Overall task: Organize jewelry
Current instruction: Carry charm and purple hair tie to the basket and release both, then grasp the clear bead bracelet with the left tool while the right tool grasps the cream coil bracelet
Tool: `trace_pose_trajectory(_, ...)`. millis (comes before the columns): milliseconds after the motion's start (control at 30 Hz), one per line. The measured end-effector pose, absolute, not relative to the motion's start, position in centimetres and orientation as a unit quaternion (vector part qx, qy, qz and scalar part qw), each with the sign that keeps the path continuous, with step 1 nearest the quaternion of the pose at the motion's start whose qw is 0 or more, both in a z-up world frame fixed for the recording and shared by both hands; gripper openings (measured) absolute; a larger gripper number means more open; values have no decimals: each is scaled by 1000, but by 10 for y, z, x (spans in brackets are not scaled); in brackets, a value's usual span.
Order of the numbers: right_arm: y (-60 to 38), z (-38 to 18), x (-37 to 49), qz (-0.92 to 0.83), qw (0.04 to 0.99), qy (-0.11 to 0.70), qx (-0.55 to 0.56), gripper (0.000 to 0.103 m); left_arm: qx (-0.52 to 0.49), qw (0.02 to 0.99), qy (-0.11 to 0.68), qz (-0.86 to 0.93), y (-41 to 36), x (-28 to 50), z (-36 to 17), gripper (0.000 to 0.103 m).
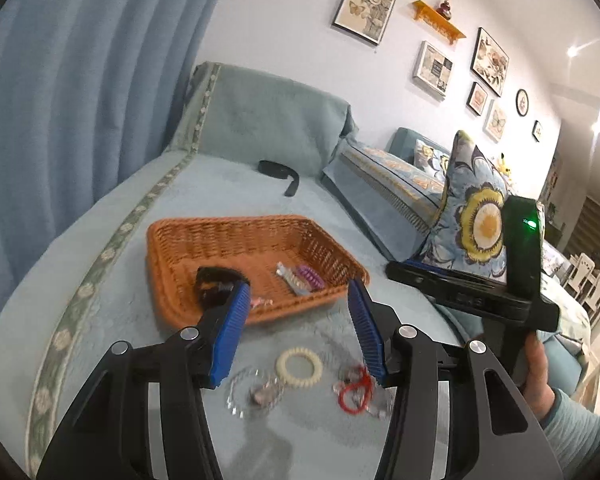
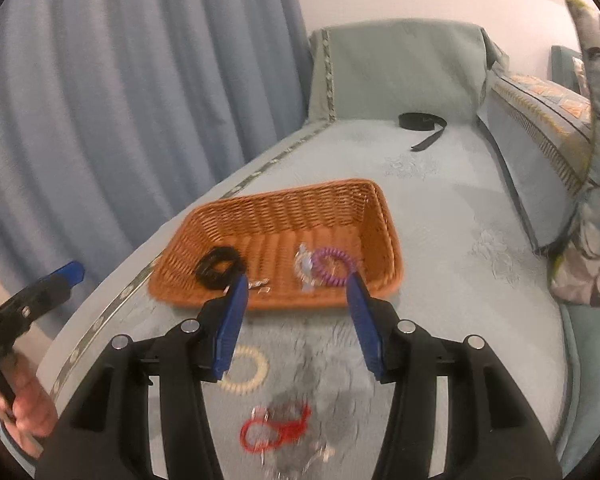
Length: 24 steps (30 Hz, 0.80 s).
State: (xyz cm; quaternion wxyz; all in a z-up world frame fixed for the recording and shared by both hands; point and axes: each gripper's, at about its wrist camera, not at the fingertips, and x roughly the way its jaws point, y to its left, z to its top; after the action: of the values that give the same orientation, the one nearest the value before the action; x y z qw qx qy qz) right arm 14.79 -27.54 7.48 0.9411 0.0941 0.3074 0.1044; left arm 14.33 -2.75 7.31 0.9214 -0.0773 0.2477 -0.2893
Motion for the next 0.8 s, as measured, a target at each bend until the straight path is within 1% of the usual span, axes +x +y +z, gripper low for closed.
trace_pose_trajectory(200, -271, 52, 110, 113, 939, 315, 82, 48, -94, 921, 269, -266, -15, 121, 45, 49)
trace_pose_trajectory(500, -269, -4, 72, 128, 916, 370, 93, 47, -113, 909, 318, -244, -5, 118, -3, 48)
trace_pose_trajectory(600, -265, -17, 70, 126, 911, 382, 87, 47, -106, 906, 340, -229, -4, 124, -20, 48)
trace_pose_trajectory(633, -263, -19, 70, 124, 911, 385, 86, 43, -102, 905, 346, -224, -5, 126, -23, 48)
trace_pose_trajectory(700, -261, -23, 73, 125, 908, 389, 90, 38, -96, 904, 357, -216, -6, 132, -28, 47)
trace_pose_trajectory(800, -260, -19, 77, 125, 911, 381, 91, 38, -94, 901, 367, -212, -6, 144, -31, 45)
